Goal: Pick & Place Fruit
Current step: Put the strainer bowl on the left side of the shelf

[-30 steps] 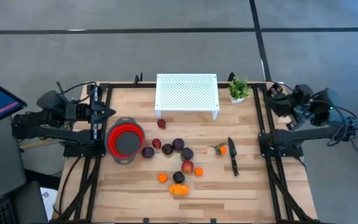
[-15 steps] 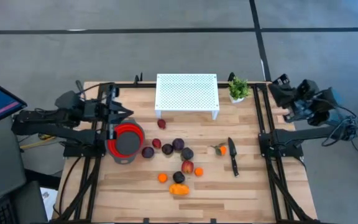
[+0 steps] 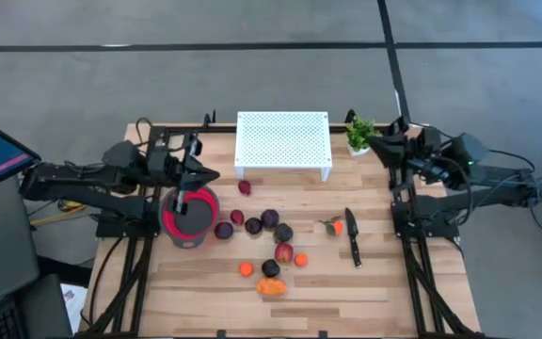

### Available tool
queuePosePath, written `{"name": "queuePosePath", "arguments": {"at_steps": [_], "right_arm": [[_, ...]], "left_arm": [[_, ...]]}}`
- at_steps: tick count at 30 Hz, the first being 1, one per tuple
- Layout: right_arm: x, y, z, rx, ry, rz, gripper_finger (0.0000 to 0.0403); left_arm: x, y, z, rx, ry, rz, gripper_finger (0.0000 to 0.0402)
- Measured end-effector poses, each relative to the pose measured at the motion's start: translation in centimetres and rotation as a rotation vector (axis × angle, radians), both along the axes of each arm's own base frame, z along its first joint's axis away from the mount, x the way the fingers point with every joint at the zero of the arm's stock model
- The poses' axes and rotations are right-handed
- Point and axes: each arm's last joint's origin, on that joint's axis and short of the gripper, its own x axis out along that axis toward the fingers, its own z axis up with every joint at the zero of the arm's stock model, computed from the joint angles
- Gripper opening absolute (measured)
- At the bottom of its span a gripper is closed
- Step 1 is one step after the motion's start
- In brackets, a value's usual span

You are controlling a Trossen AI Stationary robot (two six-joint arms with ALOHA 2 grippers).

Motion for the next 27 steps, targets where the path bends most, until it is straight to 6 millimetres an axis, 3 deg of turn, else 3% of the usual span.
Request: {"name": "queuePosePath", "arguments": {"at_steps": [4,10,19,23,27], "right_arm": [[0.8,0.0,-0.3,0.000,0.026,0.001,0.0000],[3.6,0.0,-1.6,-0.001,0.131,0.000,0.0000],[6.8,-0.1,-3.6,-0.113,0.282,-0.036,0.0000],[8.0,-0.4,-4.6,-0.102,0.343,-0.046,0.0014],[8.7,-1.0,-5.2,-0.040,0.367,-0.054,0.0064]], "left_arm": [[0.0,0.0,0.0,-0.062,0.010,-0.024,0.0000],[0.3,0.0,-0.2,-0.080,0.024,-0.024,0.0000],[0.5,0.1,-0.6,-0.080,0.066,-0.016,0.0004],[0.9,0.2,-1.1,-0.072,0.111,0.039,0.0033],[1.5,0.5,-1.7,-0.092,0.155,0.118,0.0089]]}}
